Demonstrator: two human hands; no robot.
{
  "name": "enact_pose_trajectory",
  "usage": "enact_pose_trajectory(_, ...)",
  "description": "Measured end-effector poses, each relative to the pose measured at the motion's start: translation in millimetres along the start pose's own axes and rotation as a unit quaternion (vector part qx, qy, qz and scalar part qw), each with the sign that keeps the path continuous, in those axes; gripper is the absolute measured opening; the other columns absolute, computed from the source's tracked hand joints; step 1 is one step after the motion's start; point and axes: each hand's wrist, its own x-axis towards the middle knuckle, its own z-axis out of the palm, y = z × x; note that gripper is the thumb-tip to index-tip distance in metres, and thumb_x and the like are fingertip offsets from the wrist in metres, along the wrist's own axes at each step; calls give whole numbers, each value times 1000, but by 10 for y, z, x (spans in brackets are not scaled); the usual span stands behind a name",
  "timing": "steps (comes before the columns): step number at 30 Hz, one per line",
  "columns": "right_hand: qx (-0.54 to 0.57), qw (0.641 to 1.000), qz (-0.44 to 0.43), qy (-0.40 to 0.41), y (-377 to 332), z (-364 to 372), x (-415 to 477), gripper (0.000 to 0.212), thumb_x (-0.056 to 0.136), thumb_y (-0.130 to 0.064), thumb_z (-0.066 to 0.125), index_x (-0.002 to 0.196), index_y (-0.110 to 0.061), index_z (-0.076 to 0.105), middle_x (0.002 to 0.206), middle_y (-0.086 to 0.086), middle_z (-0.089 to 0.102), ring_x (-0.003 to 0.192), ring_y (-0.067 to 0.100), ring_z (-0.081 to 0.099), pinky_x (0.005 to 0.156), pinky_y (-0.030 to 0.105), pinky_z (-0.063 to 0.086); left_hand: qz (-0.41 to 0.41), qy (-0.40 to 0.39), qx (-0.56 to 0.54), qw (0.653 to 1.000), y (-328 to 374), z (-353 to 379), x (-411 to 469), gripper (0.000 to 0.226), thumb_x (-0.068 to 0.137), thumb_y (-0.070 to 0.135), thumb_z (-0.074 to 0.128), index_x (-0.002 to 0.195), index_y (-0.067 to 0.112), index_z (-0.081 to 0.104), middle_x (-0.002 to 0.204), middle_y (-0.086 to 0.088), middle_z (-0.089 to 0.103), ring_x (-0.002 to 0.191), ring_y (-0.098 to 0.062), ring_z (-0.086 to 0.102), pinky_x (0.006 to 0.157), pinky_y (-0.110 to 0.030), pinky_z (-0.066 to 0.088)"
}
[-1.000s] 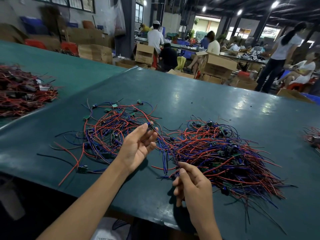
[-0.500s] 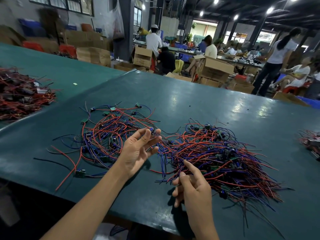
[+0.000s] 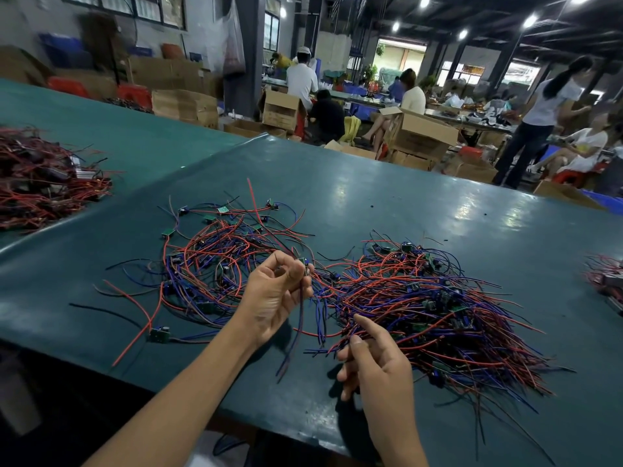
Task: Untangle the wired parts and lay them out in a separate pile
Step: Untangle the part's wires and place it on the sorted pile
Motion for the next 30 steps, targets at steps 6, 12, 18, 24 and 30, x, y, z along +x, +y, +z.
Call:
enact_pose_trajectory(6, 2, 1000, 1, -3, -21, -1, -16, 31, 102, -4, 54, 121, -25, 65, 71, 9, 67, 52, 20, 57, 38, 30, 45, 4, 22, 52, 998, -48, 19, 7, 27, 69, -8, 79, 89, 10, 78, 92, -14, 74, 84, -23, 73, 73, -27, 60)
enact_pose_trajectory(12, 9, 1000, 6, -8, -23, 2, -21, 29, 102, -4, 53, 121, -22, 66, 71, 10, 66, 52, 20, 56, 38, 30, 45, 3, 33, 68, 997, -79, 19, 12, 30, 69, -5, 79, 97, 3, 79, 101, -21, 74, 95, -30, 74, 80, -26, 59)
enact_pose_trajectory(18, 17, 1000, 10, -11, -32, 7, -22, 28, 102, -2, 52, 121, -17, 66, 70, 10, 65, 50, 17, 55, 36, 28, 43, -41, 40, 23, 998, -104, 52, 24, 34, 72, -9, 69, 106, -5, 72, 98, -24, 73, 89, -27, 74, 77, -25, 60)
enact_pose_trajectory(24, 17, 1000, 11, -13, -34, 11, -28, 27, 103, -2, 52, 119, -18, 66, 69, 7, 66, 50, 17, 56, 36, 28, 44, -100, 75, 51, 991, -88, 52, 56, 20, 75, -1, 71, 95, 2, 77, 96, -17, 76, 76, -17, 75, 56, -22, 58)
enact_pose_trajectory(30, 16, 1000, 13, -16, -26, 11, -21, 24, 103, -4, 51, 118, -17, 66, 69, 6, 66, 51, 17, 57, 37, 28, 44, -107, 29, 135, 985, -16, 296, 187, 39, 75, 10, 74, 112, 0, 69, 103, -16, 77, 81, -18, 75, 61, -24, 59)
